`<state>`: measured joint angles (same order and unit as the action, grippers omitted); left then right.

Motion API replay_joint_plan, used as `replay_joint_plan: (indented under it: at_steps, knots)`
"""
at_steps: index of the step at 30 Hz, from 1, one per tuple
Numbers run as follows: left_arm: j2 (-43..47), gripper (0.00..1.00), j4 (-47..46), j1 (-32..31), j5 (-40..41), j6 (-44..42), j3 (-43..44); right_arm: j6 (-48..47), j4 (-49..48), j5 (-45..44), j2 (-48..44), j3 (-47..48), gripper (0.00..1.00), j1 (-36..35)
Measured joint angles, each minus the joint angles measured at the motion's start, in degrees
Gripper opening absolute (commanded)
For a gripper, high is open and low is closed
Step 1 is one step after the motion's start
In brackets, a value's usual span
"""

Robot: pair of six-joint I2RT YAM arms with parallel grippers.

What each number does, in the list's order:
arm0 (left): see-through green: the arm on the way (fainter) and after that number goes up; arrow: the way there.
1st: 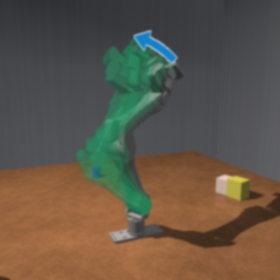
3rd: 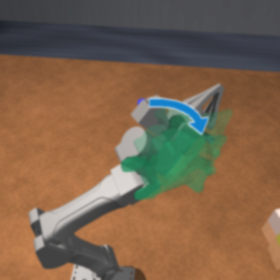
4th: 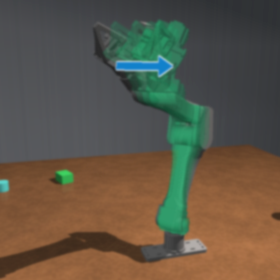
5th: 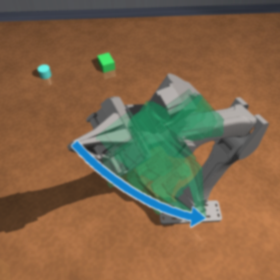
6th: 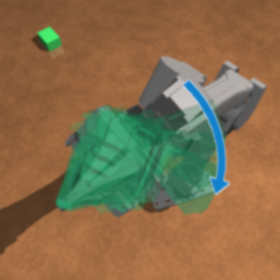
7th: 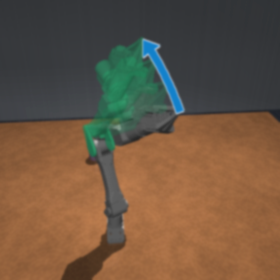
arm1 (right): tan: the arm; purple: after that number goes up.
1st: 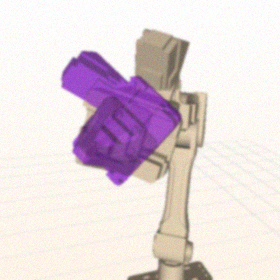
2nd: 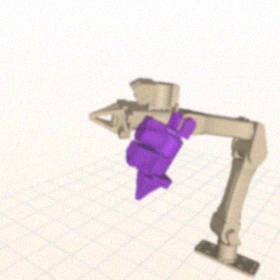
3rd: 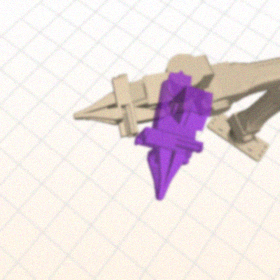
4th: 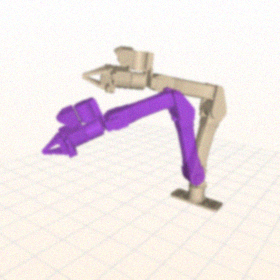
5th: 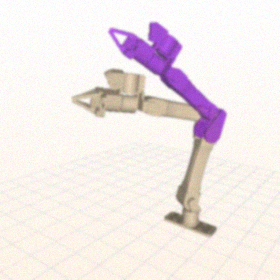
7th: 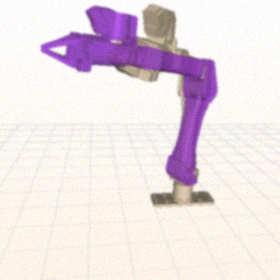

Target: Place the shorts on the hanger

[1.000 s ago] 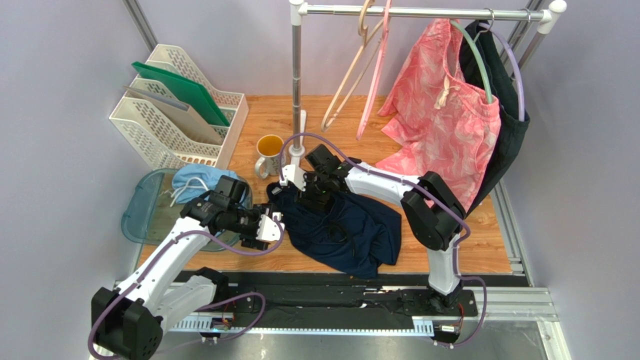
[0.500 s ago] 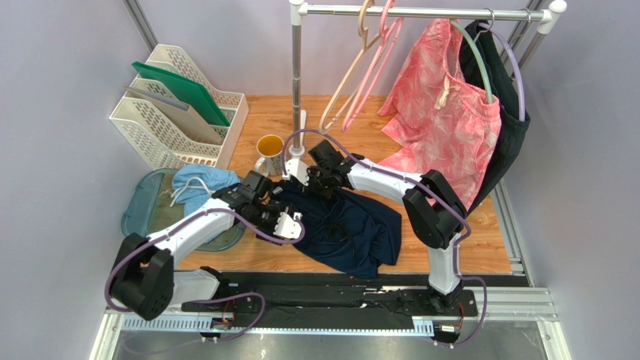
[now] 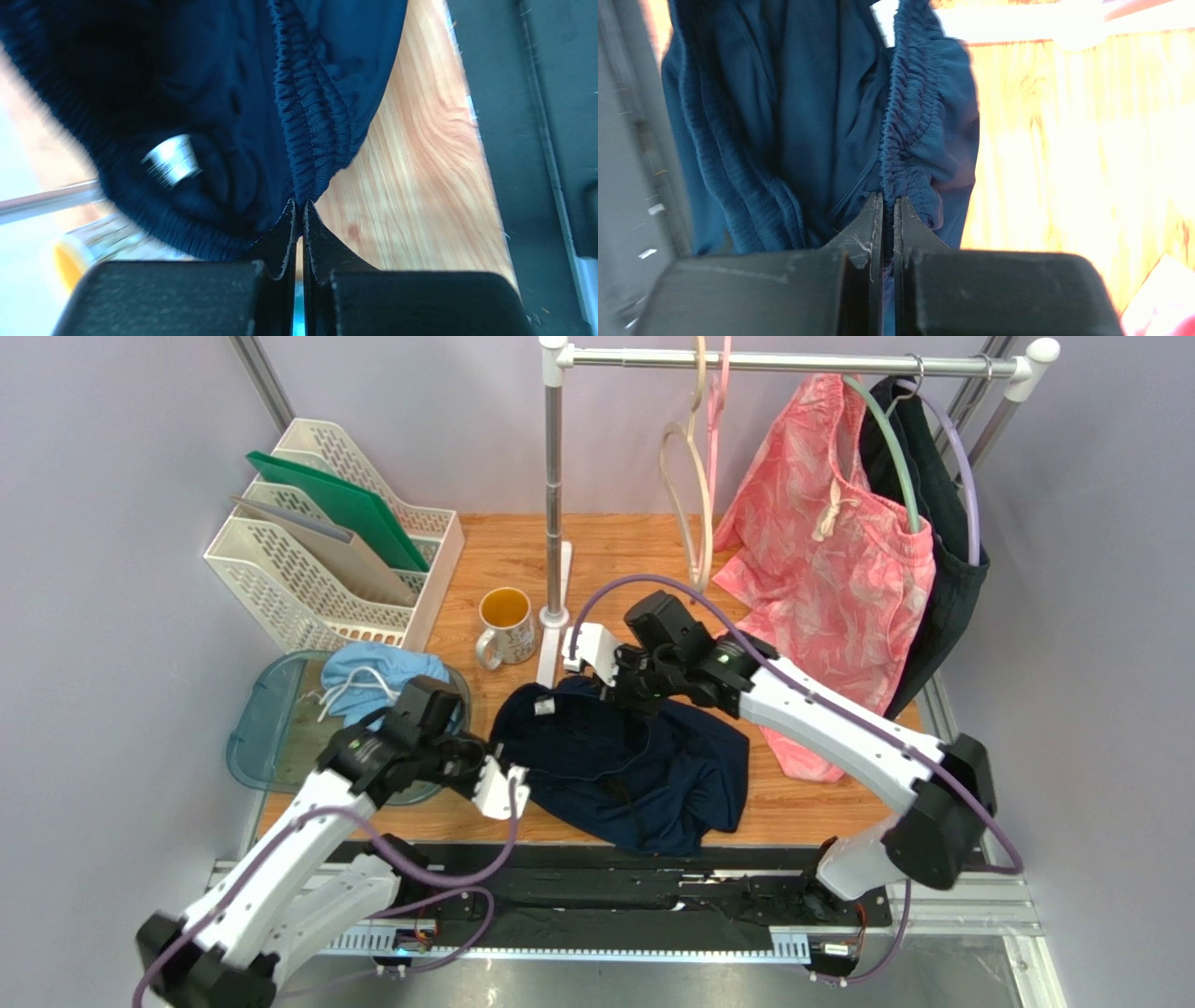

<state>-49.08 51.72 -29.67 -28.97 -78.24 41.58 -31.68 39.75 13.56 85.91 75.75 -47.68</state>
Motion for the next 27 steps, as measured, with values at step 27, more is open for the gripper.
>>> replay_joint_plan:
  at_steps: [27]
  knots:
    - [-3.34, 0.00, 6.64, -0.42, -7.91, 9.27, 51.12, 6.73, 20.59, -26.03, -27.61, 29.99, 0.00, 0.98]
